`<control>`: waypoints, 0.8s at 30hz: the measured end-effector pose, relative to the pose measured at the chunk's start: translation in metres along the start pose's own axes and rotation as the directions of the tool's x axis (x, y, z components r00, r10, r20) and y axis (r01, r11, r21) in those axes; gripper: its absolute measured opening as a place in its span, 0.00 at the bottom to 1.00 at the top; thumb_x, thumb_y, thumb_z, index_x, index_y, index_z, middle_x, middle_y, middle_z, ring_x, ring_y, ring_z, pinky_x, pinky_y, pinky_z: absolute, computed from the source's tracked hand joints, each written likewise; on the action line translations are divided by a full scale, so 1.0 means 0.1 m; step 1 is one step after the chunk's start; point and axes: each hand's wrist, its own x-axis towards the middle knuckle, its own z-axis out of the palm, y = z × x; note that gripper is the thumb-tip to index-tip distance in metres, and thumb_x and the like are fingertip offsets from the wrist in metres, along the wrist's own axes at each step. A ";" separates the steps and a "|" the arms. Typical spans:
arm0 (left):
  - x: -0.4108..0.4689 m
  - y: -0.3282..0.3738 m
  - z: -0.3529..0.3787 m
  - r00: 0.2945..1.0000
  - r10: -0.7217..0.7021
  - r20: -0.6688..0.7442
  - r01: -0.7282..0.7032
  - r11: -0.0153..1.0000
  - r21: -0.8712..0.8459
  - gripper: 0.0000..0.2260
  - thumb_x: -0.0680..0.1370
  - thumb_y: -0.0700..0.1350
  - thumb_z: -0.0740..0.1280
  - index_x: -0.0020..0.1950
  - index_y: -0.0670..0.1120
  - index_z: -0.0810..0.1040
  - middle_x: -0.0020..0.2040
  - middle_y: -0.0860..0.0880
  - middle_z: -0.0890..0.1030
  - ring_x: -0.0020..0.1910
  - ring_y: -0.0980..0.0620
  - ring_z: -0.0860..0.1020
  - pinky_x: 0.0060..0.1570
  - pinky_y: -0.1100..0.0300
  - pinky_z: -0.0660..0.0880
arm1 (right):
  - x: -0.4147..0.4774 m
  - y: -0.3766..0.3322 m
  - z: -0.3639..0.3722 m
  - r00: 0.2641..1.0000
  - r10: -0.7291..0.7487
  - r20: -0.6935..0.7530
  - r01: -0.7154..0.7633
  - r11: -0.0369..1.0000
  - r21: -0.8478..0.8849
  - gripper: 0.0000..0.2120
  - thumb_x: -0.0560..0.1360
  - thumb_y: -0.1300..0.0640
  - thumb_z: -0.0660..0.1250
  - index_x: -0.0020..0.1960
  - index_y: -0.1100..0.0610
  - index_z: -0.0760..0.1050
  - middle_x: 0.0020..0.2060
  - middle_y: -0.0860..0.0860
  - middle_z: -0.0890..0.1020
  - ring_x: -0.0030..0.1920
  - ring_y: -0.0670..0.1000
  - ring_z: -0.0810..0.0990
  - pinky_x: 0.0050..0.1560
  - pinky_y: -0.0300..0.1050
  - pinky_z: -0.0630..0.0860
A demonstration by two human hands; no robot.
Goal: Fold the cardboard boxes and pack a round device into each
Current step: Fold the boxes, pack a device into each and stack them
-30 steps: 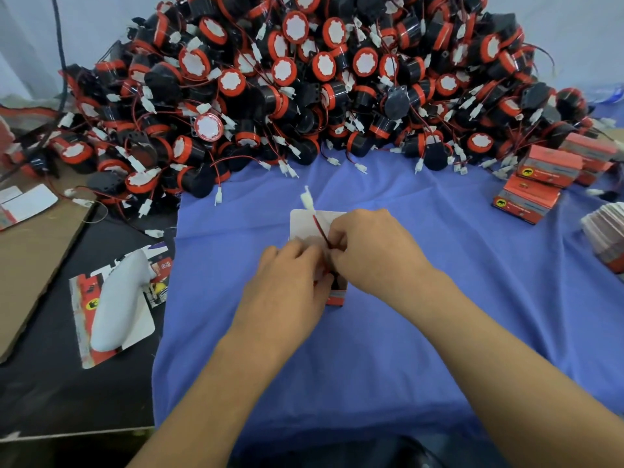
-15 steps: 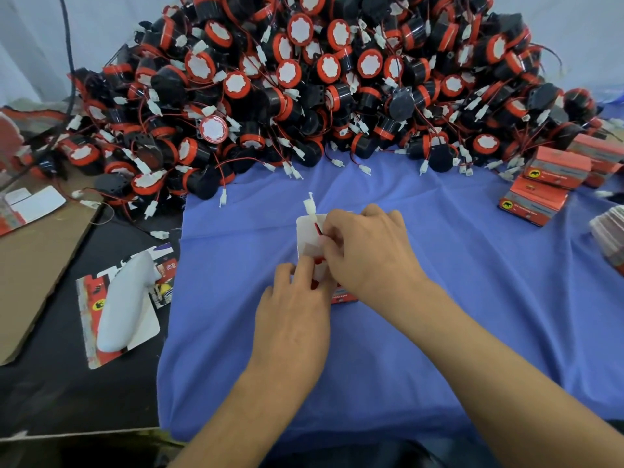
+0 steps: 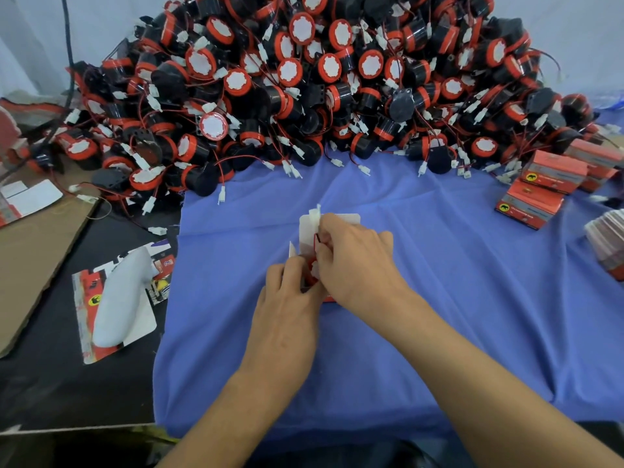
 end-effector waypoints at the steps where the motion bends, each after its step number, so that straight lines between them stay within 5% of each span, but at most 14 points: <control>1: 0.00 0.00 0.01 1.000 0.001 -0.017 -0.001 1.000 -0.014 0.14 0.78 0.40 0.62 0.61 0.52 0.79 0.61 0.55 0.72 0.57 0.49 0.67 0.52 0.57 0.73 | -0.03 0.00 0.01 1.000 -0.001 -0.013 0.002 1.000 0.006 0.08 0.79 0.59 0.58 0.43 0.49 0.64 0.36 0.45 0.75 0.38 0.51 0.72 0.41 0.53 0.51; 5: -0.01 -0.03 0.06 1.000 -0.013 0.003 0.013 0.999 0.050 0.16 0.74 0.33 0.68 0.60 0.45 0.81 0.60 0.46 0.76 0.54 0.44 0.70 0.47 0.49 0.76 | -0.07 -0.03 0.06 0.999 -0.015 -0.050 0.014 0.999 -0.038 0.04 0.80 0.52 0.60 0.47 0.48 0.71 0.39 0.44 0.81 0.45 0.49 0.75 0.42 0.51 0.51; 8: -0.01 -0.04 0.07 0.999 -0.023 0.026 0.020 0.991 0.131 0.20 0.70 0.31 0.72 0.62 0.41 0.82 0.60 0.39 0.77 0.59 0.39 0.72 0.52 0.42 0.78 | -0.03 -0.01 0.06 0.999 -0.013 0.044 0.017 0.996 -0.091 0.09 0.77 0.58 0.60 0.49 0.49 0.77 0.40 0.46 0.83 0.45 0.52 0.80 0.49 0.51 0.57; 14: -0.10 0.02 0.04 0.999 -0.031 -0.037 0.034 0.997 0.064 0.26 0.77 0.39 0.67 0.74 0.57 0.73 0.59 0.53 0.71 0.54 0.48 0.70 0.47 0.54 0.75 | -0.05 0.14 -0.04 0.999 -0.020 0.047 0.028 0.985 -0.171 0.09 0.79 0.56 0.61 0.52 0.49 0.79 0.44 0.47 0.84 0.42 0.53 0.78 0.48 0.47 0.56; 19: -0.09 0.08 0.00 0.997 -0.066 -0.045 0.065 0.998 -0.021 0.22 0.82 0.41 0.64 0.73 0.59 0.72 0.59 0.56 0.70 0.53 0.49 0.69 0.47 0.54 0.74 | -0.10 0.21 -0.10 0.989 -0.046 0.140 0.070 0.982 -0.175 0.14 0.80 0.58 0.58 0.55 0.48 0.81 0.47 0.47 0.84 0.47 0.52 0.80 0.49 0.45 0.57; 24: 0.06 0.09 -0.19 0.983 -0.151 -0.106 0.140 0.985 -0.102 0.11 0.84 0.48 0.60 0.66 0.55 0.72 0.46 0.53 0.79 0.46 0.47 0.74 0.40 0.49 0.73 | -0.25 0.25 -0.04 0.993 -0.107 0.048 0.111 0.990 -0.082 0.08 0.80 0.60 0.61 0.52 0.53 0.79 0.45 0.47 0.82 0.42 0.54 0.78 0.53 0.48 0.69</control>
